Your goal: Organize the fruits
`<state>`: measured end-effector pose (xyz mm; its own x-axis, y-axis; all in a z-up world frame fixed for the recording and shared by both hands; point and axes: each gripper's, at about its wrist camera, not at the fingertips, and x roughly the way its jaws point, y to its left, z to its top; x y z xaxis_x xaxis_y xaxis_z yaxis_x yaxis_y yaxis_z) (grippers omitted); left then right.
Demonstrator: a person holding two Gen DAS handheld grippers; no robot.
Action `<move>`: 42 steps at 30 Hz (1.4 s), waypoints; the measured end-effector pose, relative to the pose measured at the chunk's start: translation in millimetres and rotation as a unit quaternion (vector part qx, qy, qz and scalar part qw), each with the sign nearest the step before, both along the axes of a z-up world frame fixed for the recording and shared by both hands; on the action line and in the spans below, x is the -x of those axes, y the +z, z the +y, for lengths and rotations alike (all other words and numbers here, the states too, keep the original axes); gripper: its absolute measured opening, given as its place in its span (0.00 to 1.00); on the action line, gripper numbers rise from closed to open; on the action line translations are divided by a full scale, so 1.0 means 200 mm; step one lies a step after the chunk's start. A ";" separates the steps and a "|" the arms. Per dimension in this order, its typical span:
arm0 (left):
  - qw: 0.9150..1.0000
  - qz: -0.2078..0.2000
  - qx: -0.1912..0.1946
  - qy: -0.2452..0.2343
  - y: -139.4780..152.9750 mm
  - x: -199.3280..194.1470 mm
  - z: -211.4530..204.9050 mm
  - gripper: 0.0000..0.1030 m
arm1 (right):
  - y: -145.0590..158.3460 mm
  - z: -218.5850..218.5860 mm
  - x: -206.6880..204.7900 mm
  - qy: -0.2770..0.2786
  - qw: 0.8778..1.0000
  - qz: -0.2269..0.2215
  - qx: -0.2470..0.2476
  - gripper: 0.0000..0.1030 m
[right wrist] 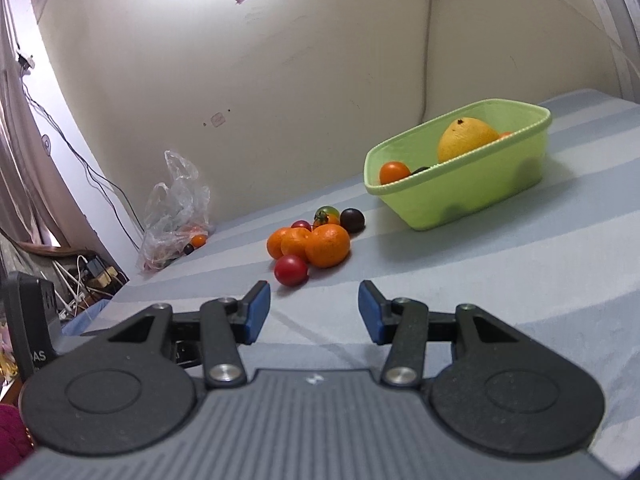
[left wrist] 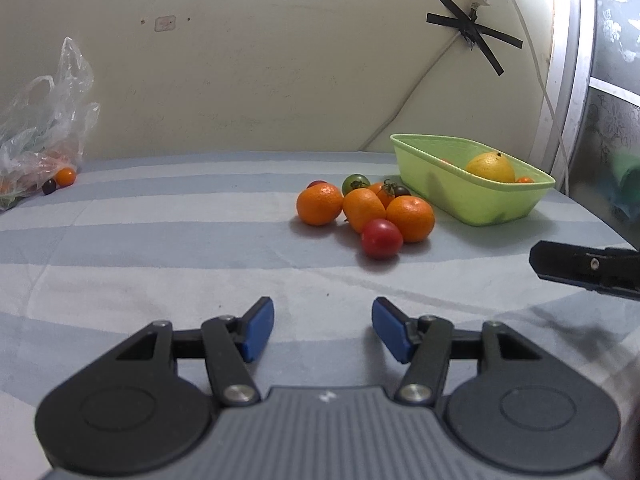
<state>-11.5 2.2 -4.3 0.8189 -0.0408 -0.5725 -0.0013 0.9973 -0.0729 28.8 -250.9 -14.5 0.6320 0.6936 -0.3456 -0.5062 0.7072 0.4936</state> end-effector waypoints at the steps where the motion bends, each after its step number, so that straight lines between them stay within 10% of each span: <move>1: 1.000 -0.001 0.002 -0.001 0.00 0.00 0.00 0.54 | 0.00 0.00 0.00 -0.001 1.000 0.000 0.000 0.50; 11: 0.996 -0.043 0.033 -0.076 0.04 0.07 0.00 0.57 | 0.01 0.03 0.02 0.008 1.000 -0.025 0.013 0.52; 18: 0.969 -0.050 0.092 -0.226 0.12 -0.05 -0.02 0.58 | 0.01 0.08 0.11 -0.039 0.996 -0.028 0.080 0.54; 21: 0.969 0.021 0.139 -0.203 0.02 -0.15 0.01 0.52 | -0.03 0.05 0.21 -0.116 0.988 0.014 0.098 0.52; 23: 0.968 -0.013 0.174 -0.181 0.03 -0.13 0.08 0.58 | -0.02 0.05 0.27 -0.157 0.982 0.025 0.101 0.52; 33: 0.978 0.025 0.170 -0.117 0.03 -0.08 0.16 0.59 | 0.03 0.19 0.43 -0.220 0.954 0.061 0.192 0.52; 42: 0.981 -0.041 0.129 -0.139 0.09 0.07 0.10 0.60 | 0.01 0.23 0.53 -0.207 0.949 0.062 0.228 0.53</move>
<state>-24.8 21.8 13.8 0.7984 -0.4037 -0.4466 0.2839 0.9067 -0.3120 -76.3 -204.5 -12.2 0.7527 0.1555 -0.6398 -0.0966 0.9873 0.1262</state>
